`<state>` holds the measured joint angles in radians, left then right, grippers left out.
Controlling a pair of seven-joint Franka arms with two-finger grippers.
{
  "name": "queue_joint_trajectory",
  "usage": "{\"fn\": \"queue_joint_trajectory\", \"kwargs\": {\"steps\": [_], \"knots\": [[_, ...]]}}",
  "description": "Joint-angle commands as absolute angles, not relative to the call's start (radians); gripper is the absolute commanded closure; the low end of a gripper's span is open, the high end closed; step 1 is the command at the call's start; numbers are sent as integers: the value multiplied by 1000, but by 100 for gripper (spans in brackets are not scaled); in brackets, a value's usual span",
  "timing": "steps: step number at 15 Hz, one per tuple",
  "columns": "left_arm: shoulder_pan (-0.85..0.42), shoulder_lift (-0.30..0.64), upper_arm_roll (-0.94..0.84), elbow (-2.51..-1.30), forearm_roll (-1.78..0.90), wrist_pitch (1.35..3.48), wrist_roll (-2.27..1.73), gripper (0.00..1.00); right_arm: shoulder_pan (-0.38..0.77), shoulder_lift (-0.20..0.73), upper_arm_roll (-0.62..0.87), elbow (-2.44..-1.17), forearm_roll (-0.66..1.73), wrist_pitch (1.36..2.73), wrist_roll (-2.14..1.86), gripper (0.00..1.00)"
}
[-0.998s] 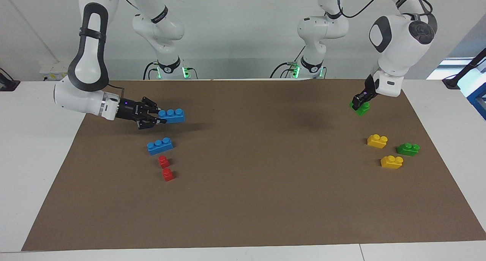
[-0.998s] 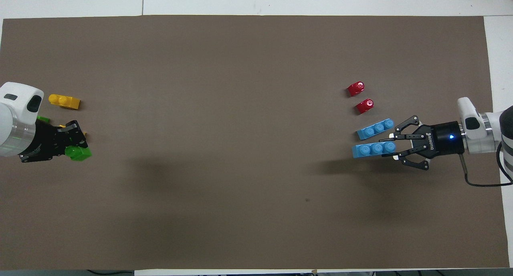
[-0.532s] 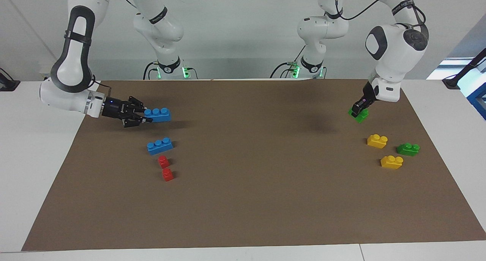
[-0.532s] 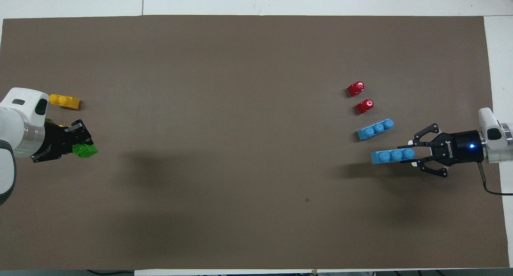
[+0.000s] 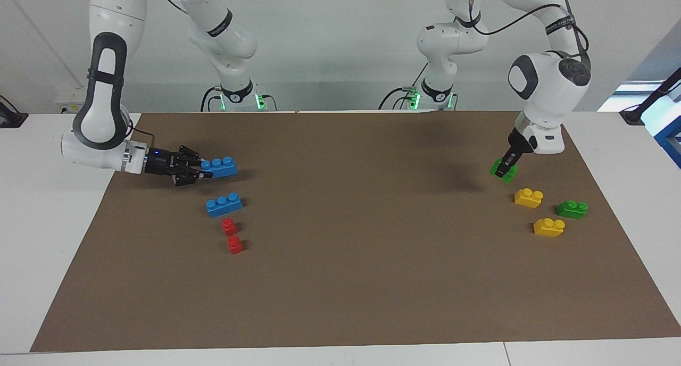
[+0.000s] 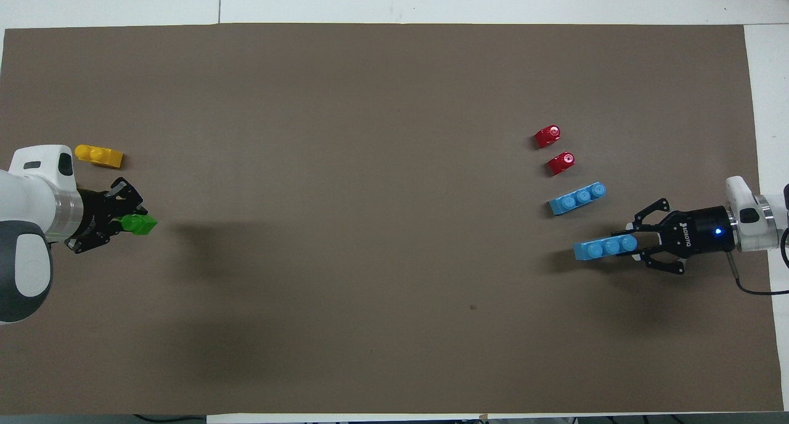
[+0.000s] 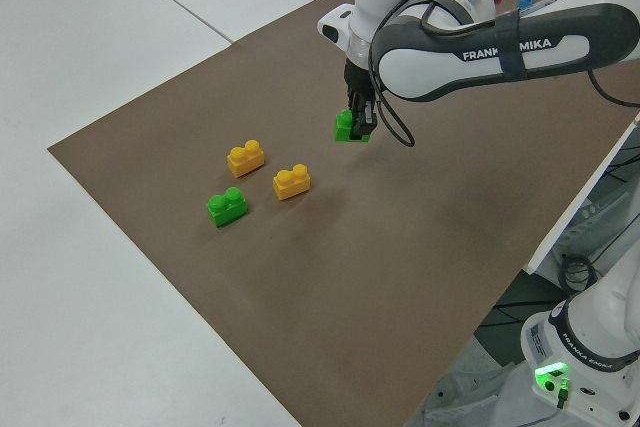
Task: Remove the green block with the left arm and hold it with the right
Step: 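Lower the green brick with the left gripper while the right gripper lowers blue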
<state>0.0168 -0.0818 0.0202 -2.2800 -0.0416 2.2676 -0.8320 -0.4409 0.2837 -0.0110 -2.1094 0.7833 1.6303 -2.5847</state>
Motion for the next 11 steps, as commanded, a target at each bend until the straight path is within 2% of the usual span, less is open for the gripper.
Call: {"fn": "queue_joint_trajectory", "kwargs": {"steps": [1, 11], "knots": [[17, -84, 12, -2370, -60, 2425, -1058, 100, -469, 319, 2, -2054, 738, 1609, -2611, 100], [31, 31, 12, -2388, -98, 2574, -1184, 100, -459, 406, 14, -2023, 793, 1644, -2657, 100]]}}
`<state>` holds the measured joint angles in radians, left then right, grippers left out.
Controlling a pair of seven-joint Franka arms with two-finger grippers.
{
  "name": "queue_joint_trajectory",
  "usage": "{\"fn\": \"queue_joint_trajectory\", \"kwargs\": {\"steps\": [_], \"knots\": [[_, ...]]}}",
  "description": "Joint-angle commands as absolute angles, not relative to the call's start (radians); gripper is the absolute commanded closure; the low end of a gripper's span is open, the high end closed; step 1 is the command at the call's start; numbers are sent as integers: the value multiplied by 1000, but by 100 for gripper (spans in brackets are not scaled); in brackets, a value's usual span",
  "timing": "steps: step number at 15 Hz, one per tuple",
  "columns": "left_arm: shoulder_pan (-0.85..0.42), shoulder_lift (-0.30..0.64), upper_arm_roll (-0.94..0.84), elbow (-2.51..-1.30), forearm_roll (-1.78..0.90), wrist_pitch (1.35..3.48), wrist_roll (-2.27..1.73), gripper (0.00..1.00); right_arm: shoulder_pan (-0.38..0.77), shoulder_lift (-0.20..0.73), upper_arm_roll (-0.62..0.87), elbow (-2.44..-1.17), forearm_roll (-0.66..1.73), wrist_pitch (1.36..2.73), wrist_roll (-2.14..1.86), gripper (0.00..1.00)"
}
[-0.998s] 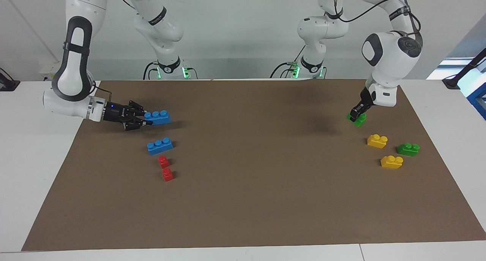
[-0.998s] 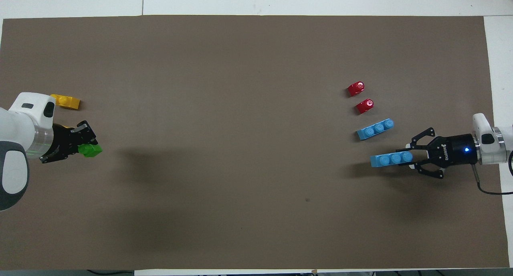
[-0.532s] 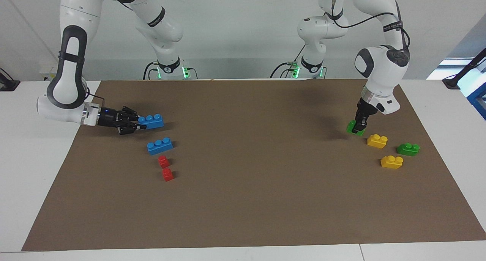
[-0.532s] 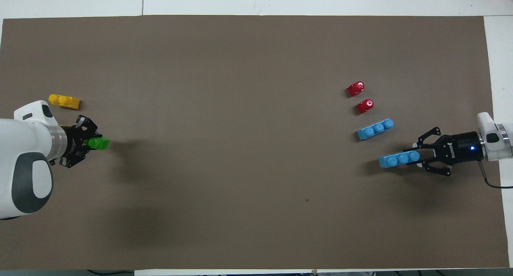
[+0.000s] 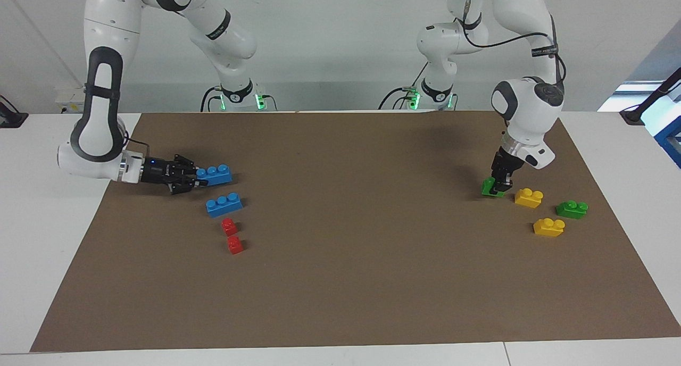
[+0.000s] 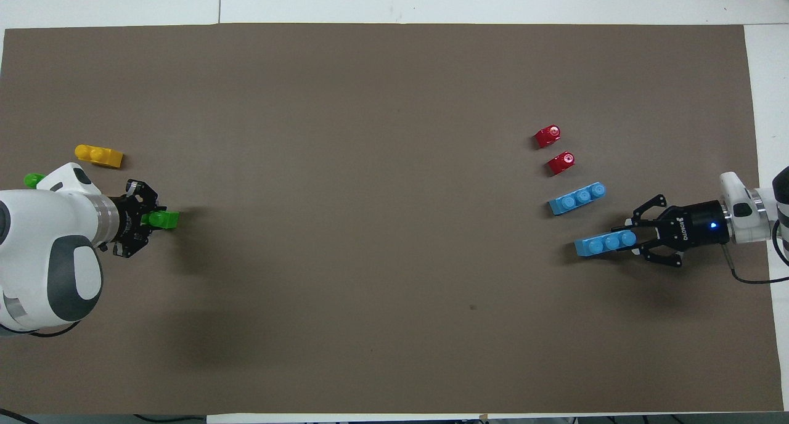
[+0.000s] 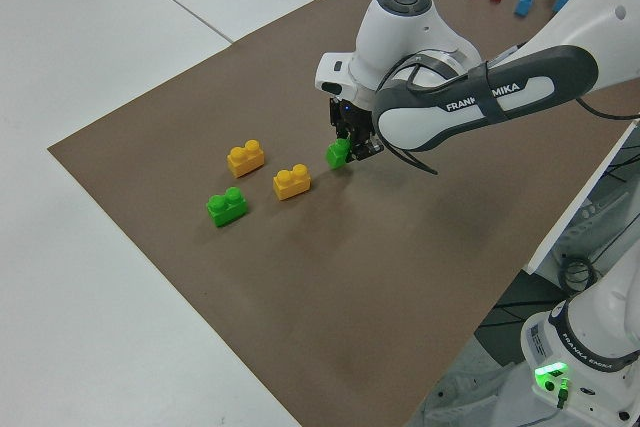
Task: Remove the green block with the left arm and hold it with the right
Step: 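Lower the green brick with the left gripper while the right gripper lowers blue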
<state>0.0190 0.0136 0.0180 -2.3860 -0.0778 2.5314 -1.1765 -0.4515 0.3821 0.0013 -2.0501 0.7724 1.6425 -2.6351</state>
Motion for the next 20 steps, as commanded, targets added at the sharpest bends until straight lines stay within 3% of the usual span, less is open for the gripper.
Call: {"fn": "queue_joint_trajectory", "kwargs": {"steps": [1, 7, 9, 10, 11, 20], "knots": [[31, 35, 12, -2387, -101, 2576, -1183, 100, -459, 407, 20, -2023, 793, 1644, -2657, 100], [52, 75, 12, -2379, -118, 2586, -1186, 100, -446, 414, 28, -2023, 804, 1699, -2658, 100], [54, 75, 12, -2376, -118, 2582, -1186, 50, -440, 416, 28, -2023, 811, 1712, -2658, 100], [52, 75, 12, -2373, -118, 2579, -1187, 15, -436, 417, 29, -2023, 819, 1713, -2658, 100], [52, 75, 11, -2365, -120, 2574, -1187, 0, -422, 417, 28, -2023, 828, 1713, -2658, 100], [46, 71, 11, -2296, -120, 2456, -1186, 0, -417, 417, 28, -2023, 835, 1749, -2675, 100]]}}
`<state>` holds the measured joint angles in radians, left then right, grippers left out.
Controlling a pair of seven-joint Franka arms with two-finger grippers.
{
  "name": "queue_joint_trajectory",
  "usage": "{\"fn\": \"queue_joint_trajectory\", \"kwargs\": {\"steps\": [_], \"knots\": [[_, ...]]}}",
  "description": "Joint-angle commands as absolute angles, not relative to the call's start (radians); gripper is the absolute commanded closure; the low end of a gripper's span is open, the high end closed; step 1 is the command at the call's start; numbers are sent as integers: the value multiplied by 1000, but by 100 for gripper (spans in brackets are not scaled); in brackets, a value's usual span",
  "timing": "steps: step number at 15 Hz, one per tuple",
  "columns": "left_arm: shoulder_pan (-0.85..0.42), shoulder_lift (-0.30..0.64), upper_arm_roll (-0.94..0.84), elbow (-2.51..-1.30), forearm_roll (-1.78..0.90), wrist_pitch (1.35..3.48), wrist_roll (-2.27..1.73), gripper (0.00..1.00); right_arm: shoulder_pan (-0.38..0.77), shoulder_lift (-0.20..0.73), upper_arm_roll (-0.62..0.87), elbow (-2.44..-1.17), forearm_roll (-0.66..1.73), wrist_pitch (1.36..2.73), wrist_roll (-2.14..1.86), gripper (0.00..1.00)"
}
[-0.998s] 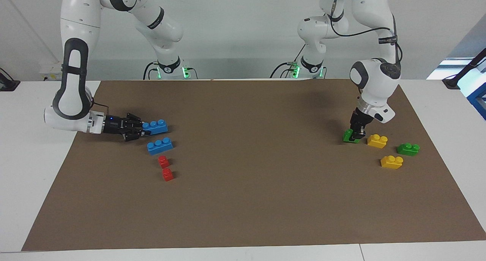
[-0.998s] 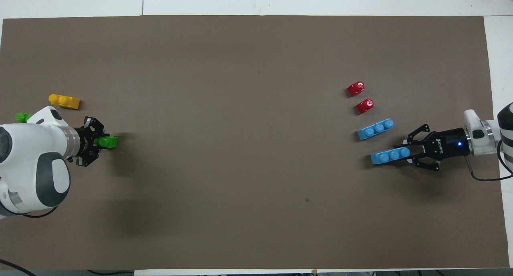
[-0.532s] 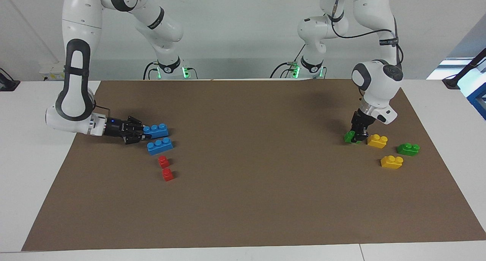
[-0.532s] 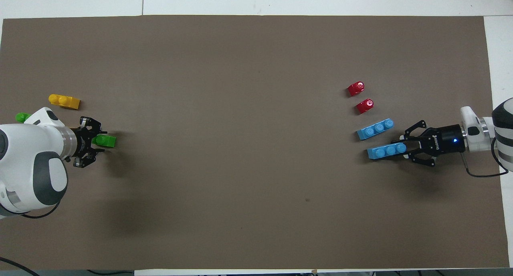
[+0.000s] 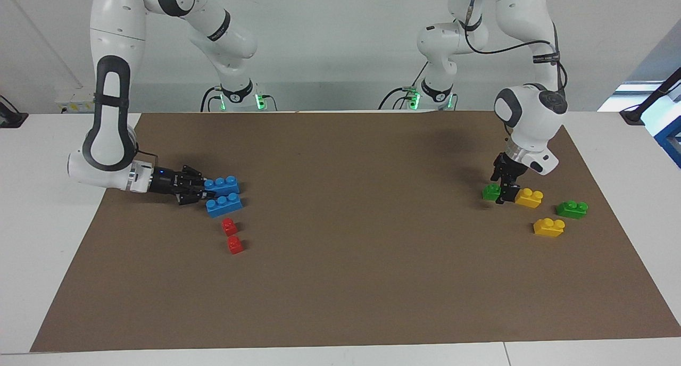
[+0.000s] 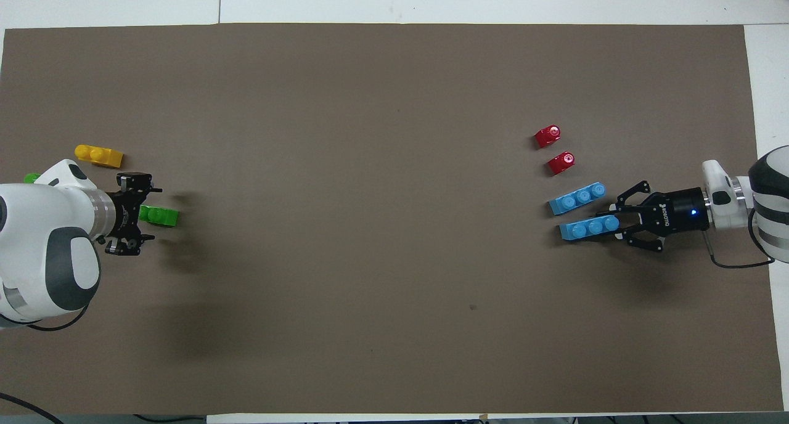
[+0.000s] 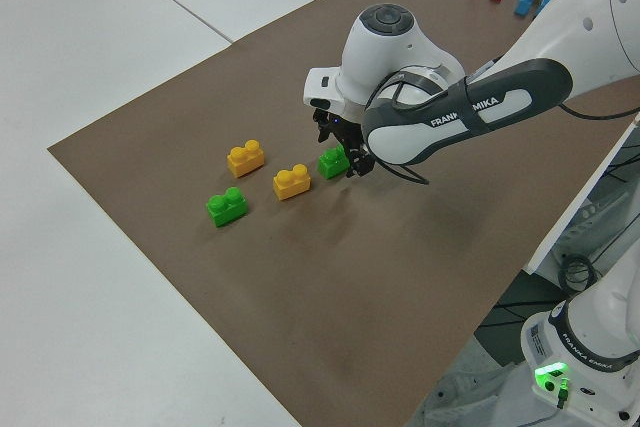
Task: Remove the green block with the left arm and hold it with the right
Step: 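Lower the green brick with the left gripper while the right gripper lowers blue, then open both grippers and draw them back from the placed bricks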
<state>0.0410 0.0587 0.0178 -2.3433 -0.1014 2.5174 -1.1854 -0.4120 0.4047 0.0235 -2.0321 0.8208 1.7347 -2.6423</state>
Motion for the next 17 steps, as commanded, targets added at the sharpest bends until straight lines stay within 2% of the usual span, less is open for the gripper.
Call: {"fn": "queue_joint_trajectory", "kwargs": {"steps": [1, 4, 5, 6, 9, 10, 12, 17], "knots": [[45, 66, 12, -2283, -120, 2435, -1181, 0, -417, 417, 28, -2025, 836, 1750, -2678, 100], [40, 58, 11, -2218, -120, 2349, -1170, 0, -417, 420, 28, -2025, 836, 1750, -2680, 100], [40, 55, 11, -2197, -120, 2323, -1166, 0, -417, 420, 28, -2023, 836, 1750, -2680, 91], [38, 43, 11, -2172, -118, 2292, -1161, 0, -417, 420, 28, -2025, 836, 1750, -2680, 86], [37, 41, 5, -2102, -110, 2212, -1158, 0, -417, 420, 28, -2025, 838, 1750, -2680, 43], [37, 38, 3, -2083, -109, 2200, -1158, 0, -417, 420, 28, -2025, 838, 1750, -2680, 31], [37, 34, -3, -2036, -104, 2159, -1157, 0, -417, 420, 28, -2025, 838, 1750, -2680, 14], [37, -9, -3, -1939, -66, 2047, -1079, 0, -423, 419, 28, -2025, 838, 1744, -2674, 5]]}}
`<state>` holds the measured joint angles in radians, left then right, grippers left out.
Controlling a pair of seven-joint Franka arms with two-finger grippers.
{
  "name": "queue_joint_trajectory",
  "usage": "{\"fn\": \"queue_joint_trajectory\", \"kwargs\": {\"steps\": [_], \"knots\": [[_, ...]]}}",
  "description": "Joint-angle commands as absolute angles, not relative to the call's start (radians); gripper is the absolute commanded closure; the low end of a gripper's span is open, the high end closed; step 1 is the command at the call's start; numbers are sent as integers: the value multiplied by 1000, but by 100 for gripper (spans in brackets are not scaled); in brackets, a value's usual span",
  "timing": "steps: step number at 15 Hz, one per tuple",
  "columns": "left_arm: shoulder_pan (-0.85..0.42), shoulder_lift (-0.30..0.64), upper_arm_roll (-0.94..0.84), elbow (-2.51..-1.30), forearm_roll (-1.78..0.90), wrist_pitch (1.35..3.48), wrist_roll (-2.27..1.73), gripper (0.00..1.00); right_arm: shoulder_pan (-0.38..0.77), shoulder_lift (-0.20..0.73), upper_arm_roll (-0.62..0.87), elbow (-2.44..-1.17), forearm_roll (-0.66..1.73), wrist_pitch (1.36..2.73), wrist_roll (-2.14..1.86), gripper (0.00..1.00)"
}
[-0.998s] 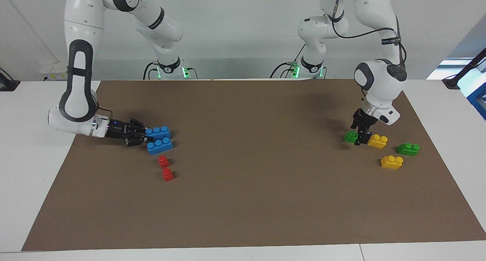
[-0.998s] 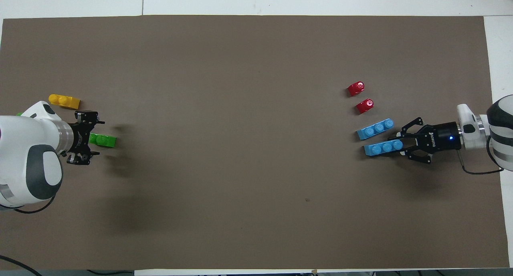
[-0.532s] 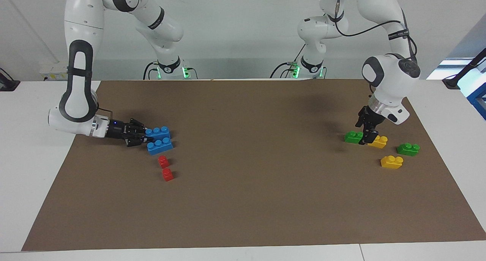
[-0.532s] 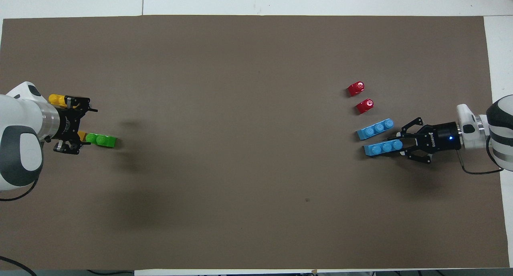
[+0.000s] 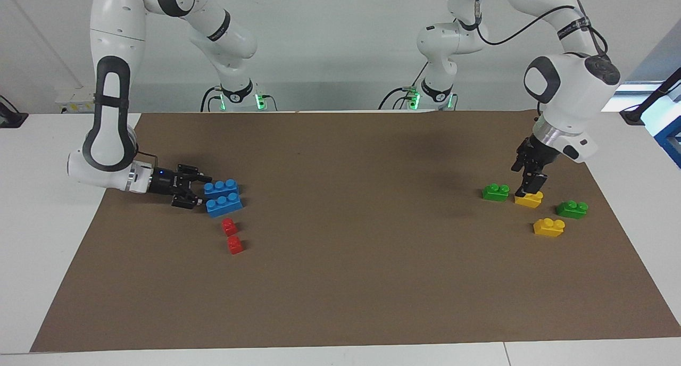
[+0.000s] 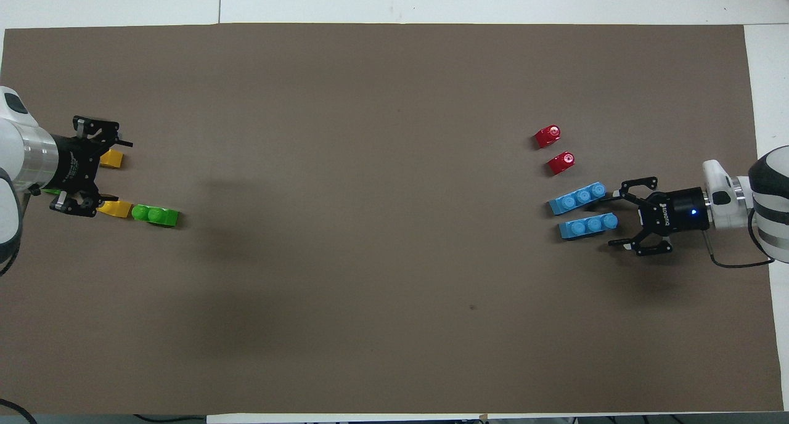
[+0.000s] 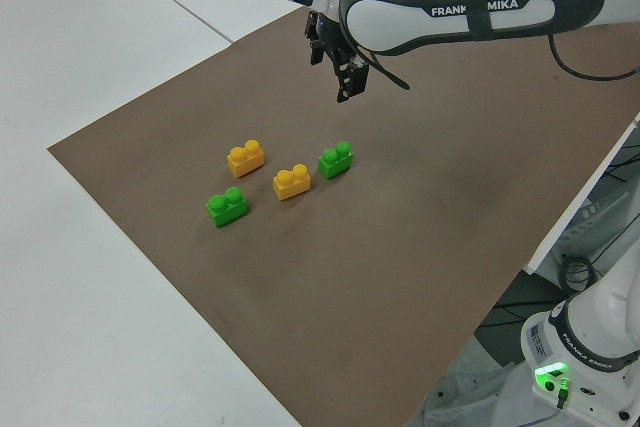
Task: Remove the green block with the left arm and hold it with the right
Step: 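Open both grippers and draw them back from the placed bricks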
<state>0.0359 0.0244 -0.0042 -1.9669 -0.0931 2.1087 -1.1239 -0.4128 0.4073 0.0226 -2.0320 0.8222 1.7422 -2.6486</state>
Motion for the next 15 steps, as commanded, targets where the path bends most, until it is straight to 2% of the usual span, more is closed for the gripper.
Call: {"fn": "queue_joint_trajectory", "kwargs": {"steps": [1, 5, 15], "knots": [[37, -27, -3, -1937, -48, 2028, -1036, 0, -423, 419, 28, -2025, 839, 1743, -2669, 0], [43, -97, -2, -1919, -43, 1958, -835, 0, -431, 417, 26, -2023, 838, 1735, -2638, 0], [37, -100, -3, -1732, -34, 1712, -287, 0, -549, 420, 20, -1936, 732, 1687, -2628, 0]]}}
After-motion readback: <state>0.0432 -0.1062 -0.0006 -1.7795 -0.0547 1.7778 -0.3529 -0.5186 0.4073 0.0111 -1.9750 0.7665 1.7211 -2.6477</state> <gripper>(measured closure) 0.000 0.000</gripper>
